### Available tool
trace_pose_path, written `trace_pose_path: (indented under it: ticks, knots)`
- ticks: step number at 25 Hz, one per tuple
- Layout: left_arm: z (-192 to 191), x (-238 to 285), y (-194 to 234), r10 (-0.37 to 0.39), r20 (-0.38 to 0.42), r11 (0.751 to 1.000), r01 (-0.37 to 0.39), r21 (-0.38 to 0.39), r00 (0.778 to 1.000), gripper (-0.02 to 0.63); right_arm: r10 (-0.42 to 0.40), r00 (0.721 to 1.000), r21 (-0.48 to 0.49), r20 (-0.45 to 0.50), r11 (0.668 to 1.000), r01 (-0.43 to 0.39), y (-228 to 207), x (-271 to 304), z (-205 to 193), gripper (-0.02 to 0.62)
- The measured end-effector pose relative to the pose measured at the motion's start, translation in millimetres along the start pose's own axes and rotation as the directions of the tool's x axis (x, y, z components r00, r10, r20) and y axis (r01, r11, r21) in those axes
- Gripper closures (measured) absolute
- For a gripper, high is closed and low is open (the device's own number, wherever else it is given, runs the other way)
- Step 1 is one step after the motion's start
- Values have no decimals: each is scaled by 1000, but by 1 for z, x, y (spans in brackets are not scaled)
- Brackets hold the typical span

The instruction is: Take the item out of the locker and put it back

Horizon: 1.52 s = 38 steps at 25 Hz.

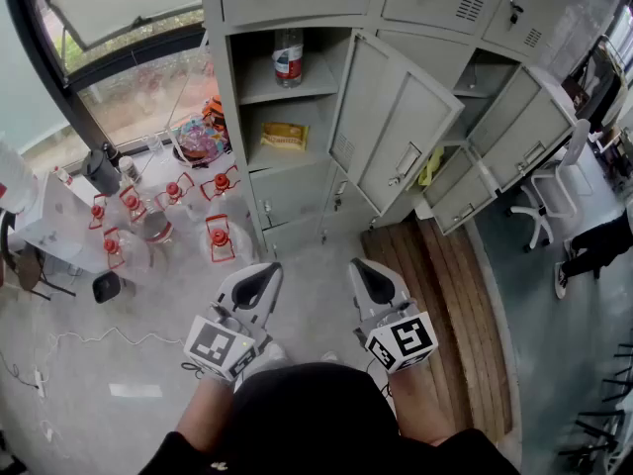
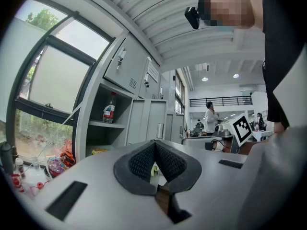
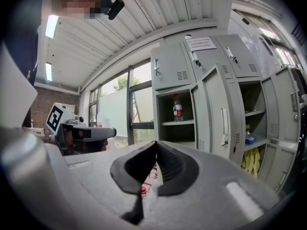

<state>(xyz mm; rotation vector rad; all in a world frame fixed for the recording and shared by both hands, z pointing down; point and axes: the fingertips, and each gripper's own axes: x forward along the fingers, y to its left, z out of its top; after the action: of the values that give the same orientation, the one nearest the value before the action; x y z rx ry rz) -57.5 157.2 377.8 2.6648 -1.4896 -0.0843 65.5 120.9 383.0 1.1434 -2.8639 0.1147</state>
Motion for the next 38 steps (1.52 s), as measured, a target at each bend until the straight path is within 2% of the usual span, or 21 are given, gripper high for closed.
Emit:
trace_pose_path:
  ticks: [4, 9, 14, 19, 27, 38]
  knots:
    - [-5, -5, 8, -21, -21, 1000, 21, -12, 1000, 598, 7, 1000, -16, -2, 1000, -7, 13, 9, -1, 597]
    - [-12, -11, 21, -45, -45, 999, 46, 16, 998, 598, -8, 1000, 8, -13, 1000, 8, 21, 23, -4, 597]
    - [-20, -19, 43, -79, -54, 997, 80, 16, 995, 598, -71, 997, 27, 2, 997, 71, 24, 35, -4, 597]
    - [-30, -23, 64, -95, -73, 995, 93, -40, 993, 598, -128, 992, 40, -18, 991, 129, 27, 39, -11, 597]
    - [-31, -2, 69, -125, -68, 992, 124, -25, 990, 598, -156, 987, 59, -42, 986, 158, 14, 44, -21, 597]
    - [-37, 58, 82, -44, -129, 999, 43, -11, 991, 598, -93, 995, 84, -21, 992, 94, -44, 77, -15, 595]
